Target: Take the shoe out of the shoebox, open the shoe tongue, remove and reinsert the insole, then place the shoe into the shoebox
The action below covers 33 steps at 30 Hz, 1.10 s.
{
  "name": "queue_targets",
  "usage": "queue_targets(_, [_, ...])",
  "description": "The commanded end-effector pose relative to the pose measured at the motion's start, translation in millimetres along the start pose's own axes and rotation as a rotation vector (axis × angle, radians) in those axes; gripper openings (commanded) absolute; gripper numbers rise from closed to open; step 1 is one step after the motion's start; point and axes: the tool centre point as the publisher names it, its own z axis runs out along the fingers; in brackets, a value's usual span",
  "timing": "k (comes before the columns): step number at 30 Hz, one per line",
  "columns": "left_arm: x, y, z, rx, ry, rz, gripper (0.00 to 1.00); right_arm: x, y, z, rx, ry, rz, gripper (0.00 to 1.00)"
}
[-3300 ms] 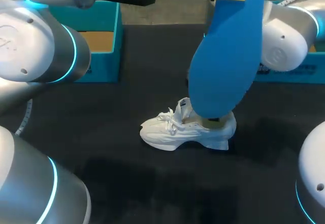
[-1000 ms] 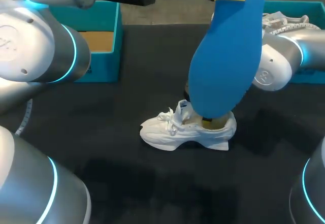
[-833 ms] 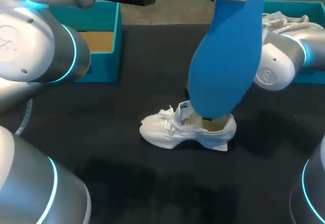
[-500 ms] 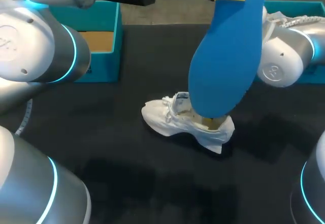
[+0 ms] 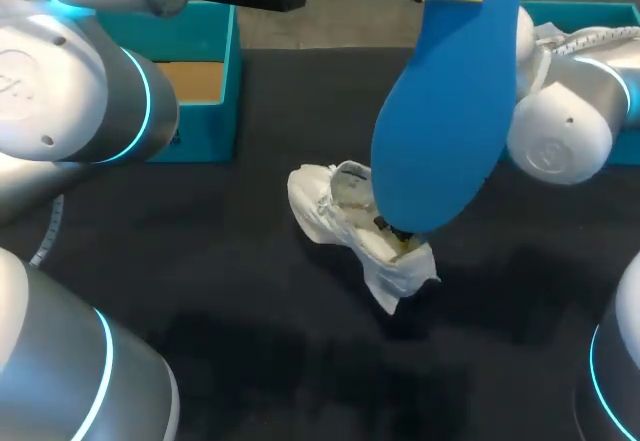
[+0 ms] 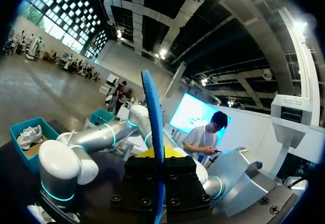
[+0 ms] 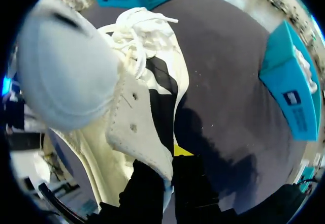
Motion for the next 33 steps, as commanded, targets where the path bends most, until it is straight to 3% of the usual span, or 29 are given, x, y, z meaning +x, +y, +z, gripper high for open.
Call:
queue_targets(1, [-0.1, 0.6, 0.2, 0.0, 0.0, 0.0, 0.0, 12.2, -7.7, 1.9, -0.036, -0.035, 0.086, 0.0])
queue_targets(4, [-0.1, 0.6, 0.2, 0.0, 0.0, 0.0, 0.0, 16.0, -11.3, 1.6, -0.063, -0.045, 0.135, 0.0])
queue_targets(8, [-0.1, 0.6, 0.2, 0.0, 0.0, 0.0, 0.0, 21.2, -11.6, 4.5, -0.022, -0.056, 0.2, 0.0])
queue_targets(19, [-0.1, 0.6, 0.2, 0.0, 0.0, 0.0, 0.0, 32.4, -11.0, 14.3, -0.085, -0.043, 0.392, 0.0])
queue_targets(33, [-0.1, 0.6, 0.2, 0.0, 0.0, 0.0, 0.0, 36.6, -1.5, 48.4, -0.06, -0.008, 0.495, 0.0])
